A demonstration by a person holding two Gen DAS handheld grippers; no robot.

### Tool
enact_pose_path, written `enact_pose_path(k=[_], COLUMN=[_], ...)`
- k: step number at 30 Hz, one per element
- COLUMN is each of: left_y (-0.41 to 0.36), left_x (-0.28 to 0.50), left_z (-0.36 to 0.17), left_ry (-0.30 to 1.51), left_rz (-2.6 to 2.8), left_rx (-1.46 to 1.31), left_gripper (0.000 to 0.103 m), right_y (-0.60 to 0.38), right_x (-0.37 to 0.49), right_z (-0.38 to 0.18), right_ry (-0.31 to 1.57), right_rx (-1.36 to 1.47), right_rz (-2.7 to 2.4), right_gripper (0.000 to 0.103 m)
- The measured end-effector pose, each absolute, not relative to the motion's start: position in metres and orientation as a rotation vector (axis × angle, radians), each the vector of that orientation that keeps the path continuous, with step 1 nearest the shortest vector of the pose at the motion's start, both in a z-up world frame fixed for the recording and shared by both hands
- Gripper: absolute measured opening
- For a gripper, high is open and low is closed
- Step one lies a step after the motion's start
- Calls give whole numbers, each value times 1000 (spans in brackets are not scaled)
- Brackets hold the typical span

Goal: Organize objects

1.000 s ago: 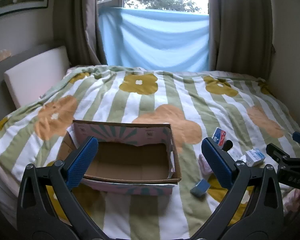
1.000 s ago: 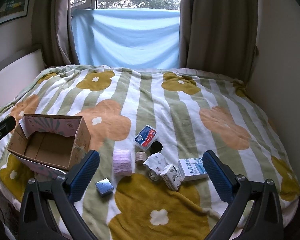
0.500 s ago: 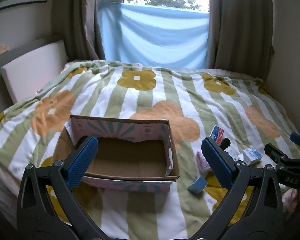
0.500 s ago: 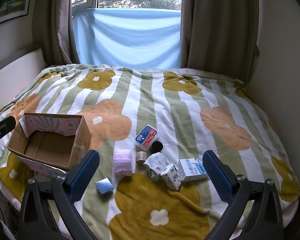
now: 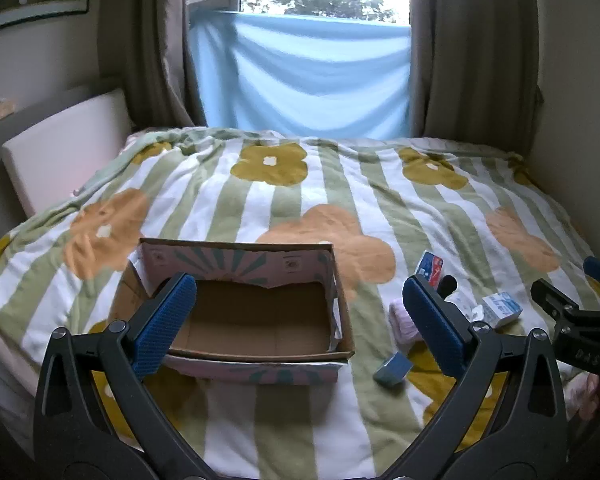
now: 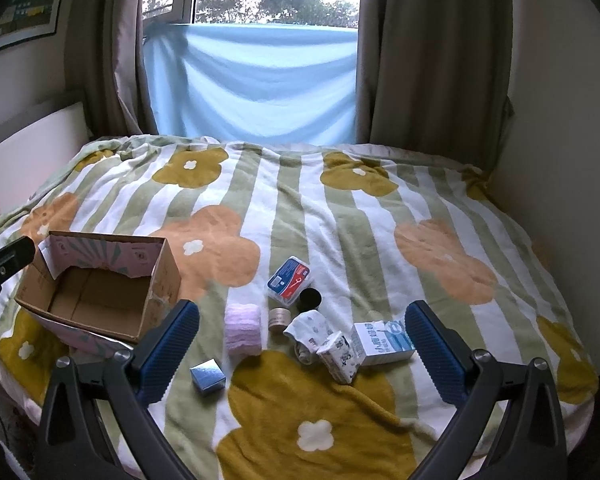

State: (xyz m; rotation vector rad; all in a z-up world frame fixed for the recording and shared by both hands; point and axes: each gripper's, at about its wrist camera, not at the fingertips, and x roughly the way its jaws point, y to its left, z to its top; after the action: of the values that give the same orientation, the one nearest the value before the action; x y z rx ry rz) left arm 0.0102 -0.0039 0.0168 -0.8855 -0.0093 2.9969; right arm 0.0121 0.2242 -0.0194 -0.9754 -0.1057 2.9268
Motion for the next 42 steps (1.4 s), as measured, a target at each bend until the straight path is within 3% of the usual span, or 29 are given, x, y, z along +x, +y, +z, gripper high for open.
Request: enact_pose_path(k=[42], left_y=[-7], left_x=[18], left_z=[18], left_ry=[-58], left_rz=[2979], left_rx=[-892], left_gripper=[103], right_y=[220], right_x=[21], right_z=[-12], right_ry=[-101], right_rx=[-965], right_rz=[2942], right_gripper=[103])
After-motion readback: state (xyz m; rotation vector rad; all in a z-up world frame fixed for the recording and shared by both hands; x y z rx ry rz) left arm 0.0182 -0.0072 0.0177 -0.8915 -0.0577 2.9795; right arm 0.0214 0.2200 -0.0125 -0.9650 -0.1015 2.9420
